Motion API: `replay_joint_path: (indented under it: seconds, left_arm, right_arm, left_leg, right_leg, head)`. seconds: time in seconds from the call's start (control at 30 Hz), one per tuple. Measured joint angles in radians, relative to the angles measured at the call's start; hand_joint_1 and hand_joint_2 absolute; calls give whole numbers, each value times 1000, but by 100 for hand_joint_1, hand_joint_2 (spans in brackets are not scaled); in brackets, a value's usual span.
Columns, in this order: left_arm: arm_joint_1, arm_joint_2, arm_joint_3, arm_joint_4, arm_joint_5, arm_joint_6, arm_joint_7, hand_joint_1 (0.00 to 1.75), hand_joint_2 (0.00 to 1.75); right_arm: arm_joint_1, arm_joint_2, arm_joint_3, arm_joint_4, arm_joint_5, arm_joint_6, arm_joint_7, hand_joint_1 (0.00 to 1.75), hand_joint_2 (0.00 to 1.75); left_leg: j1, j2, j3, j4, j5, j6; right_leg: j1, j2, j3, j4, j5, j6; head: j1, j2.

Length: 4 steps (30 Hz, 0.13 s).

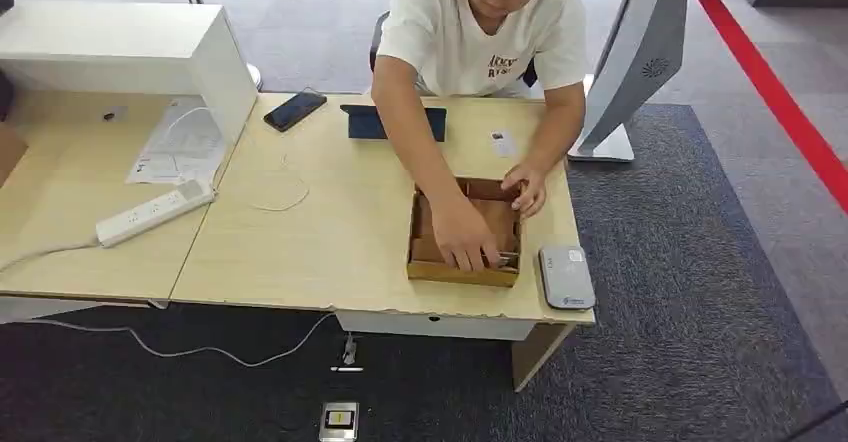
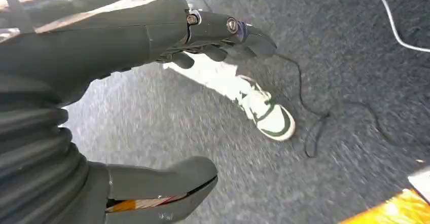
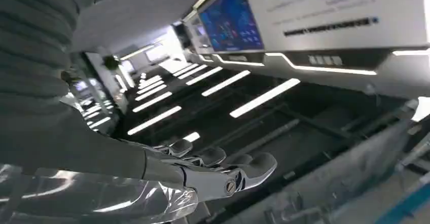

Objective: Pass the card to the sensor for recognition and then transmit it.

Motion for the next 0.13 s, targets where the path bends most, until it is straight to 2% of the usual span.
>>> replay_joint_path:
  seconds: [0.13]
  left_arm:
    - [0, -22, 7, 0, 0, 17, 27, 0, 175]
  right_arm:
    - [36, -26, -88, 116, 29, 0, 34, 0, 175]
  left_leg:
    - [0, -2, -1, 0, 0, 0]
  right_leg:
    - [0, -2, 1, 0, 0, 0]
  head:
    - [0, 0]
